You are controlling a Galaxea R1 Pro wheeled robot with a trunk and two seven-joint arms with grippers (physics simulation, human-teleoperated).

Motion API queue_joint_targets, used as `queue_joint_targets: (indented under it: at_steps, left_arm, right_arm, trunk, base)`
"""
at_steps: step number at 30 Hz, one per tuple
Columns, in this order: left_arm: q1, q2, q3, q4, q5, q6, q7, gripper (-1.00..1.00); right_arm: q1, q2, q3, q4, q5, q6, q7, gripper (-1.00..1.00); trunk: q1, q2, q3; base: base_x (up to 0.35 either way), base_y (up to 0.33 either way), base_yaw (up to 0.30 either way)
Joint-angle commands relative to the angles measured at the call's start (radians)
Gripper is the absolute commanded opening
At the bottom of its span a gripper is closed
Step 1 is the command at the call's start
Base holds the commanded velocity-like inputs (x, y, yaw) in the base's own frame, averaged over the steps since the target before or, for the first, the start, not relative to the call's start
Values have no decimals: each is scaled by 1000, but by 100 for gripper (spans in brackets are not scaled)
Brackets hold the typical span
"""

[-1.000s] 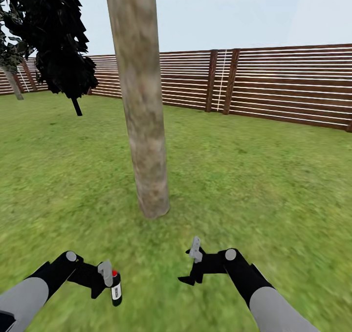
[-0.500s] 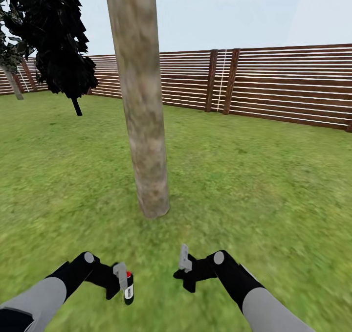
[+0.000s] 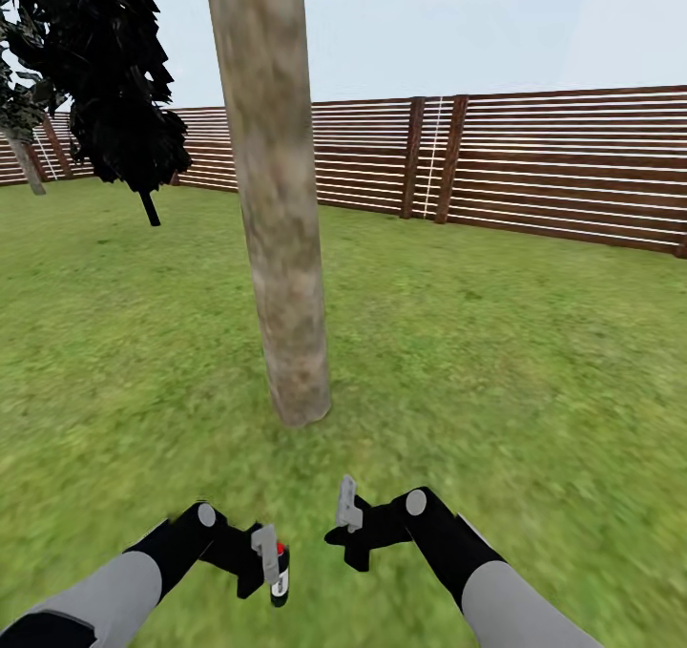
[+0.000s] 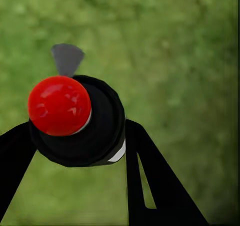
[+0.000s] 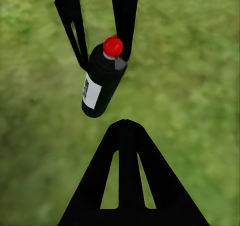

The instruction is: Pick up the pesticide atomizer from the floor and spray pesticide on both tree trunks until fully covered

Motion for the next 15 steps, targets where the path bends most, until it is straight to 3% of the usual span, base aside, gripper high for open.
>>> queue_joint_targets:
  at_steps: [1,5,15]
  left_arm:
    - [3,0,-3,-1,-1,-16,0,-100]
    - [7,0,-5,4,1,-75,-7,-100]
    - [9,-32,-6,10,2,-87,-10,-100]
  right_arm:
    - [0,0,-1,0,1,0,0,-100]
    - [0,-2,-1,1,1,0,0,-100]
    - [0,-3,-2,0,3,0,-1,-100]
  trunk:
    - [0,0,0]
    - [0,0,0]
    - [0,0,0]
  base:
    - [0,0,0]
    - [0,0,0]
    - [0,0,0]
